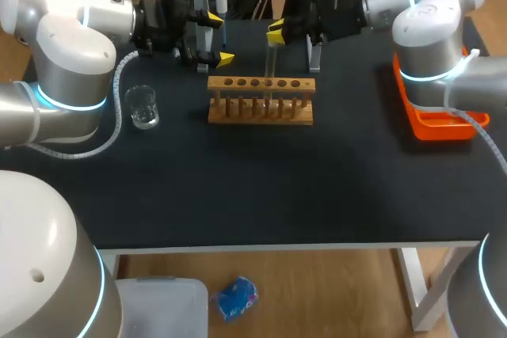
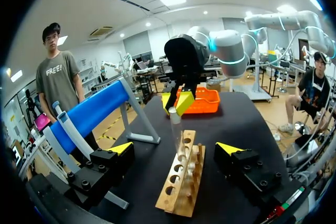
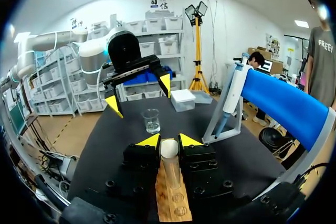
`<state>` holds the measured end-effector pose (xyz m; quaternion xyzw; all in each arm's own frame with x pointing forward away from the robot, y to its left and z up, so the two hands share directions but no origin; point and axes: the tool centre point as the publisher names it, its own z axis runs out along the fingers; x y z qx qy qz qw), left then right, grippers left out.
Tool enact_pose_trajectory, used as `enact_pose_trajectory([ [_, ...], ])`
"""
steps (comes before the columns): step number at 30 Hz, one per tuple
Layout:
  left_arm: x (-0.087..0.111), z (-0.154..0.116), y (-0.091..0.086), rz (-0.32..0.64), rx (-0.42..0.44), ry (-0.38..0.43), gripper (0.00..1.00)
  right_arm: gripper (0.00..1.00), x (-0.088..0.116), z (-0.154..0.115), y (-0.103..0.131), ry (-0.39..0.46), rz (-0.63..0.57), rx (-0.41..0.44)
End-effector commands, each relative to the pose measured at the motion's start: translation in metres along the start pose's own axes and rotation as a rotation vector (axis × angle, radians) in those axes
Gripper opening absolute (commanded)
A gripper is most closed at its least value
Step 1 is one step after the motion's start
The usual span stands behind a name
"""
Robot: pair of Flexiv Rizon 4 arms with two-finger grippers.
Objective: Invert the test tube, pick up the pipette, mount the tip to pipette, aspirate from beaker and dispense into the tube, eject the tip, return the pipette, and cap with the stopper.
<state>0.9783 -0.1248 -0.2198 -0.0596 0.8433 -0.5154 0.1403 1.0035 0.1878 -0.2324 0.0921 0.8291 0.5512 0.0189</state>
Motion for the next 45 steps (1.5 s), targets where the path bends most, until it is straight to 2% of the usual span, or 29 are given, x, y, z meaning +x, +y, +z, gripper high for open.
enact_pose_trajectory([
  [1,-0.001,0.000,0.000,-0.001,-0.003,0.003,1.00,0.00,-0.001,0.002,-0.005,0.000,0.003,0.004],
  [8,-0.001,0.000,0.000,-0.001,-0.003,0.003,1.00,0.00,0.000,0.002,-0.008,-0.003,0.009,0.011],
  [9,-0.001,0.000,0.000,-0.001,-0.003,0.003,1.00,0.11,-0.001,0.002,-0.007,-0.003,0.010,0.011],
  [10,-0.001,0.000,0.000,-0.001,-0.003,0.003,1.00,0.43,-0.001,0.001,-0.007,-0.007,0.009,0.011],
  [11,-0.001,0.000,0.000,-0.001,-0.003,0.003,1.00,0.92,-0.001,0.001,-0.006,-0.008,0.009,0.010],
  [12,-0.001,0.000,0.000,-0.001,-0.003,0.003,1.00,1.00,-0.002,0.000,-0.004,-0.011,0.007,0.006],
  [17,-0.001,0.000,0.000,-0.001,-0.003,0.003,1.00,1.00,-0.001,-0.007,0.009,-0.015,-0.009,-0.023],
  [21,-0.001,0.000,0.000,-0.001,-0.003,0.003,1.00,1.00,0.002,-0.016,0.022,-0.006,-0.011,-0.093],
  [27,-0.001,0.000,0.000,-0.001,-0.003,0.003,1.00,1.00,0.003,-0.019,0.033,0.062,-0.017,-0.220],
  [31,-0.001,0.000,0.000,-0.001,-0.003,0.003,1.00,1.00,0.002,-0.018,0.035,0.128,-0.030,-0.254],
  [32,-0.001,0.000,0.000,-0.001,-0.003,0.003,1.00,0.60,0.002,-0.017,0.035,0.137,-0.028,-0.260],
  [33,-0.001,0.000,0.000,-0.001,-0.003,0.003,1.00,0.40,0.001,-0.016,0.036,0.150,-0.020,-0.270],
  [34,-0.001,0.000,0.000,-0.001,-0.003,0.003,1.00,0.15,0.001,-0.016,0.036,0.161,-0.023,-0.273],
  [35,-0.001,0.000,0.000,-0.001,-0.003,0.003,1.00,0.00,0.000,-0.016,0.036,0.165,-0.027,-0.273],
  [45,-0.001,0.000,0.000,-0.001,-0.003,0.003,1.00,0.00,-0.001,-0.015,0.043,0.203,-0.027,-0.306],
])
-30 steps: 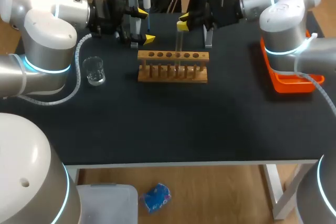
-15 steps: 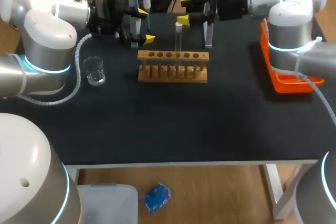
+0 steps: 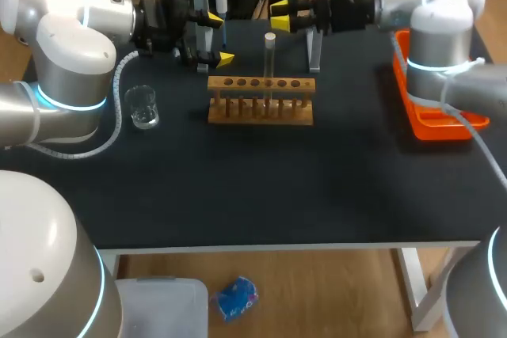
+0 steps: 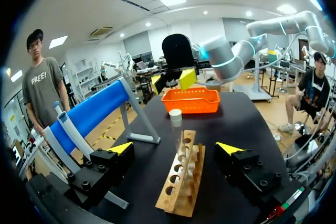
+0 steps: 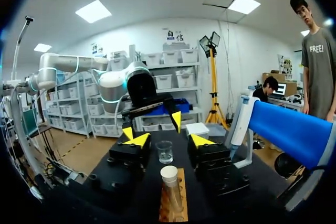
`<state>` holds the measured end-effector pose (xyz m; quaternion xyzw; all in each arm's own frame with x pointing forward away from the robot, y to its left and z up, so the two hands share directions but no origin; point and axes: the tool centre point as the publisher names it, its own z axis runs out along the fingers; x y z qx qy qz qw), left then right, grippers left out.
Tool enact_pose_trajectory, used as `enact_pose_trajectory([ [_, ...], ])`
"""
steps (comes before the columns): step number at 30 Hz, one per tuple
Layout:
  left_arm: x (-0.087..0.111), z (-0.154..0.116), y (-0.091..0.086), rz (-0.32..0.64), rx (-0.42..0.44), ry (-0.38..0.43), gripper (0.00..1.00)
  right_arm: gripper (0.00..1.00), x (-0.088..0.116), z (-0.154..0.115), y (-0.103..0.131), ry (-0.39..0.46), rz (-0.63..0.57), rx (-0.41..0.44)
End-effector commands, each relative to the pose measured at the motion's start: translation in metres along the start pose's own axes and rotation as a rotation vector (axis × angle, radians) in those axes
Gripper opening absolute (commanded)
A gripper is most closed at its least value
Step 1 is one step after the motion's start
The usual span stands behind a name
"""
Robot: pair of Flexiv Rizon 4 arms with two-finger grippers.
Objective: Invert the test tube, pick up the pipette, mount the tip to pipette, aspirate from beaker and dispense into the tube, eject the tip, return the pipette, and cap with the stopper.
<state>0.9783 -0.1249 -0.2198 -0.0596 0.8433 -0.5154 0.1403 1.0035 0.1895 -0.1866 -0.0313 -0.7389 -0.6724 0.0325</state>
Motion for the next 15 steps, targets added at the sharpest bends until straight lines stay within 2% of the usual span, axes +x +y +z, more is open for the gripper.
enact_pose_trajectory([
  [1,-0.001,0.000,0.000,-0.001,-0.003,0.002,1.00,0.00,-0.005,0.001,0.000,0.037,0.003,-0.020],
  [15,-0.001,0.000,0.000,-0.001,-0.003,0.002,1.00,0.00,-0.010,0.014,-0.011,0.063,0.012,-0.028],
])
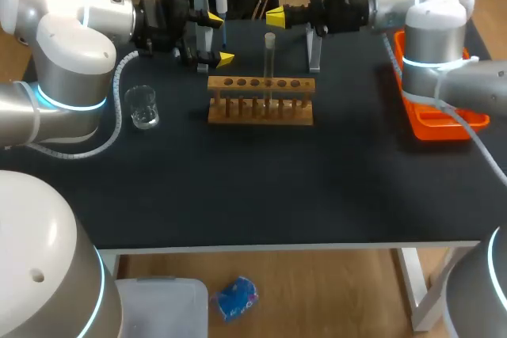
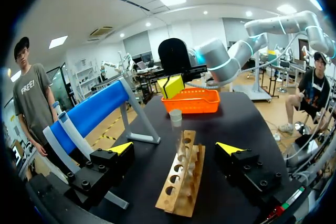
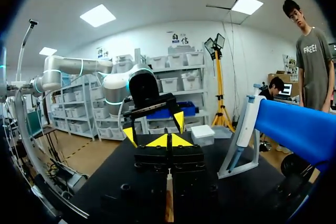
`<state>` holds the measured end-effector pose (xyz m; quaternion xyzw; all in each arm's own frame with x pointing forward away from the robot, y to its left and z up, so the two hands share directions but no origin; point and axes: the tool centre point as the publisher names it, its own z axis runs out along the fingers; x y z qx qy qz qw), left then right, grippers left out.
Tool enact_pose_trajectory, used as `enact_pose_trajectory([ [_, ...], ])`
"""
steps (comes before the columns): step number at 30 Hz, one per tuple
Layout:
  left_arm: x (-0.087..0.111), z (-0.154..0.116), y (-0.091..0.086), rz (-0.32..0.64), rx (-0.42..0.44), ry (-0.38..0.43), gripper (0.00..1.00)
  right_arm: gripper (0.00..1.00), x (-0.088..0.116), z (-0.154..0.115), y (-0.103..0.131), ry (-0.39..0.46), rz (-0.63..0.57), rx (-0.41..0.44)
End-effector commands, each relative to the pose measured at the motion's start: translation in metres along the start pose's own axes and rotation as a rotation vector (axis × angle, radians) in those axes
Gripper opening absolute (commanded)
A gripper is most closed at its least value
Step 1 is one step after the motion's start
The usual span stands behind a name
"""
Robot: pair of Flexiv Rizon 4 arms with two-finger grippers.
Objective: Invert the test tube, pick up the pipette, mount the tip to pipette, aspirate from beaker and dispense into the tube, eject the tip, return the pipette, and cap with the stopper.
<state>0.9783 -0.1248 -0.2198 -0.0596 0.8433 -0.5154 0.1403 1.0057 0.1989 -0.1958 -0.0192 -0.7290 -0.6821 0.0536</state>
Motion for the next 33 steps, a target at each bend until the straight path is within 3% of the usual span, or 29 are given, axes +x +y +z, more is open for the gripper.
enact_pose_trajectory([
  [1,-0.001,0.000,0.000,-0.001,-0.003,0.003,1.00,0.00,-0.008,0.004,-0.004,0.015,0.003,-0.003],
  [33,-0.001,0.000,0.000,-0.001,-0.003,0.003,1.00,0.00,-0.007,0.005,-0.037,0.002,0.042,0.027],
])
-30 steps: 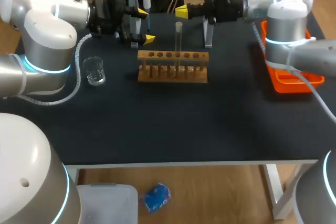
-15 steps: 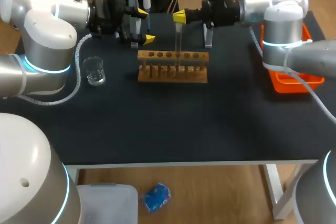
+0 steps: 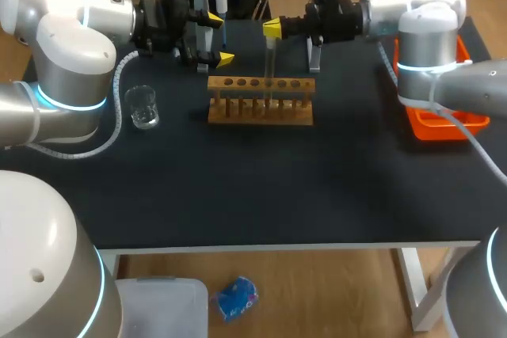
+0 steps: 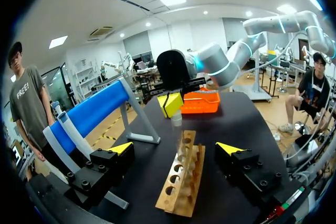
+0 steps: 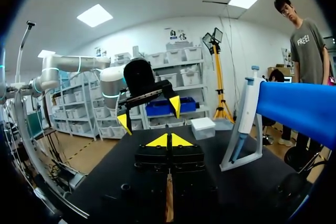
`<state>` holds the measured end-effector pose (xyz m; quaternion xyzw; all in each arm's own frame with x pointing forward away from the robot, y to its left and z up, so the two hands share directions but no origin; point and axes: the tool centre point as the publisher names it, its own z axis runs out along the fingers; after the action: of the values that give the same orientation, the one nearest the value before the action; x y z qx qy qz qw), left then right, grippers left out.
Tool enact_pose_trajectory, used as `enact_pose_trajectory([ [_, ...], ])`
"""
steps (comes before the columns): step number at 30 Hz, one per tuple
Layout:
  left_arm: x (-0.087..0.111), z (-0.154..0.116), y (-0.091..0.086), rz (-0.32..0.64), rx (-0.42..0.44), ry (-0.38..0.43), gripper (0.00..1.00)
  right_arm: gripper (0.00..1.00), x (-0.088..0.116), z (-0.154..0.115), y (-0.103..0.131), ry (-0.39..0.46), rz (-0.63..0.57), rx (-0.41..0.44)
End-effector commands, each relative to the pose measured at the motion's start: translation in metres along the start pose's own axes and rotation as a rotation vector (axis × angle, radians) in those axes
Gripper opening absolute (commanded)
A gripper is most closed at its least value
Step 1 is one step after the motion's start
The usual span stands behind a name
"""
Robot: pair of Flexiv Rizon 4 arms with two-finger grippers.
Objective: Invert the test tube, pick up the pipette, mount the tip to pipette, aspirate from beaker and dispense into the tube, eject the tip, return the pipette, and cap with the stopper.
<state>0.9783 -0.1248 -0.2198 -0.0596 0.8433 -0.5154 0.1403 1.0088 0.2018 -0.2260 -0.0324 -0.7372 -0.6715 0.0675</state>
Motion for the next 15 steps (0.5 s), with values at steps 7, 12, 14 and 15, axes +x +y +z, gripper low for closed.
enact_pose_trajectory([
  [7,-0.001,0.000,0.000,-0.001,-0.003,0.003,1.00,0.00,0.001,0.003,-0.018,0.003,0.019,0.007],
  [12,-0.001,0.000,0.000,-0.001,-0.003,0.003,1.00,0.00,0.001,0.004,-0.023,0.004,0.026,0.014],
  [14,-0.001,0.000,0.000,-0.001,-0.003,0.003,1.00,0.00,0.002,0.003,-0.021,0.002,0.027,0.013],
  [15,-0.001,0.000,0.000,-0.001,-0.003,0.003,1.00,0.00,0.002,0.002,-0.018,0.001,0.024,0.009],
])
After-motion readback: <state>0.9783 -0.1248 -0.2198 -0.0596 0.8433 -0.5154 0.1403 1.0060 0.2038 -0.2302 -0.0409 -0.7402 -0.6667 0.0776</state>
